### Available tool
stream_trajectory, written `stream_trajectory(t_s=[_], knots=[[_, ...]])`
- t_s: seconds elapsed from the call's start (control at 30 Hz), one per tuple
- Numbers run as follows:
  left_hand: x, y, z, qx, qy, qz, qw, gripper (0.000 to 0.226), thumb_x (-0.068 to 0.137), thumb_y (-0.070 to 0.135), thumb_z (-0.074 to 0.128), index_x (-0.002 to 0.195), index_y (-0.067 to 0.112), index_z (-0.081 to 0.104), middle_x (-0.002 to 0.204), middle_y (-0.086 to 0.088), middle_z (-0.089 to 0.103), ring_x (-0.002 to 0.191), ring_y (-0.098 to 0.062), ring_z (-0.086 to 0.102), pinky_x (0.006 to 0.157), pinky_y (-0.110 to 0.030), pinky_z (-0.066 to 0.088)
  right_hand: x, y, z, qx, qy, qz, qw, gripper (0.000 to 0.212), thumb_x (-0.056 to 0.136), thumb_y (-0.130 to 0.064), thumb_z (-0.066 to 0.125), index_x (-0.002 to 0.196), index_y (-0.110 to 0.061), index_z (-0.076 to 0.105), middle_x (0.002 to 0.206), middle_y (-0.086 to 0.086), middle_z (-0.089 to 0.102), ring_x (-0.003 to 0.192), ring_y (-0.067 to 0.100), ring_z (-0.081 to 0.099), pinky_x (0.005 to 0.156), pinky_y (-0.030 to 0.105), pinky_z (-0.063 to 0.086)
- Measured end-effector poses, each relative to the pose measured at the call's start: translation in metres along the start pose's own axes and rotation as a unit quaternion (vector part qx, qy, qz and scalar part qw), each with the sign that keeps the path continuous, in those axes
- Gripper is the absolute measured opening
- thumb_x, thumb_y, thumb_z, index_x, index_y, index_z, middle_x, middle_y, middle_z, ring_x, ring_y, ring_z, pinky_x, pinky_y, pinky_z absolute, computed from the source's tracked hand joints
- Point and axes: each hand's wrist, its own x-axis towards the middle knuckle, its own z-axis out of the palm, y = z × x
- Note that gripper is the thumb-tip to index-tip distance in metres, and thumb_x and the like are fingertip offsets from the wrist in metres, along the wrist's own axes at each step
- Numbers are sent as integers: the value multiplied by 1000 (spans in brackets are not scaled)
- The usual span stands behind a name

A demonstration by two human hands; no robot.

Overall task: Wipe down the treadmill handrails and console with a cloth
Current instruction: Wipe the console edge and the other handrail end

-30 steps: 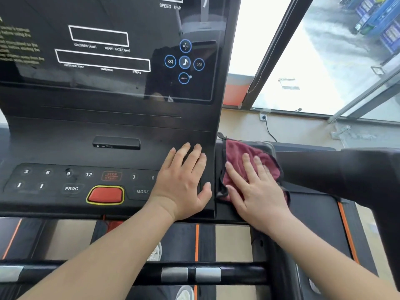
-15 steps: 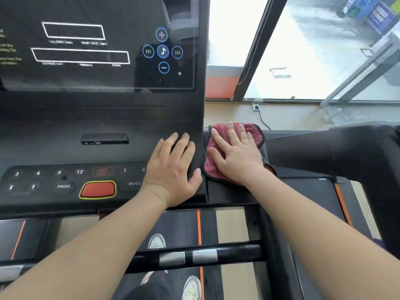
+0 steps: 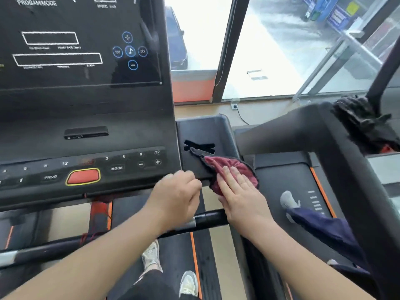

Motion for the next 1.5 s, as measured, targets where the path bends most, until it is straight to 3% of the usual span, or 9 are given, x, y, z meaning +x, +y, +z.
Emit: stream_trajectory(t_s=[0.17,0.33,0.4,0.53,0.93,1.0,1.17,1.3,1.5], knots=[[-38,16,42,-61,-126,-166,976,42,93,45,26,87,21,60,86,5,52,88,-24,57,68,-39,49,-30,-2,5,-4,26,21,999,61,99,-39,44,151,-7,46,162,14,35,150,33,33,121,45,33],[-40,13,54,-94,-34,-165,981,52,89,36,49,132,9,59,119,-4,60,106,-29,57,90,-45,53,21,5,-9,56,-48,82,994,66,107,-44,26,163,-15,7,171,10,-3,158,32,0,128,41,7],[-40,11,53,-102,-13,-165,981,55,90,39,53,135,8,57,120,-4,61,108,-29,58,92,-44,52,54,13,-10,81,-62,105,989,66,105,-50,15,163,-25,-4,170,7,-13,157,31,-5,127,47,11],[-38,14,52,-60,-24,-170,983,48,90,43,54,126,12,62,110,-3,65,99,-29,61,80,-43,54,101,20,-30,153,-108,168,968,59,105,-54,19,159,-44,-3,170,3,-14,155,34,16,120,53,28],[-38,14,55,-9,-15,-159,987,34,96,51,44,86,21,55,79,4,55,79,-25,54,67,-36,40,7,7,-22,115,-71,137,981,62,104,-55,21,162,-35,11,171,1,-7,154,28,23,102,47,47],[-37,15,54,-12,-12,-149,989,34,96,50,45,86,20,57,80,4,55,79,-25,54,67,-36,42,31,16,-18,78,-80,114,987,61,102,-56,8,158,-36,20,171,8,1,150,38,30,98,52,49],[-37,10,52,-90,5,-142,986,33,94,38,55,118,17,66,107,5,64,96,-22,59,80,-40,54,114,36,-20,145,-96,196,965,66,100,-64,8,159,-39,-8,166,19,19,136,46,46,107,59,40],[-3,8,30,-48,96,-77,991,21,89,22,62,107,15,70,90,1,64,81,-26,57,68,-41,48,110,33,-14,122,-109,176,971,83,86,-75,-9,159,-37,-5,171,10,4,143,47,37,101,60,43],[48,-29,19,56,111,-81,989,23,88,32,60,72,16,59,68,-2,53,65,-29,50,58,-41,43,56,12,-29,84,-103,181,974,65,106,-53,22,162,-33,-6,168,20,7,140,40,43,97,49,46]])
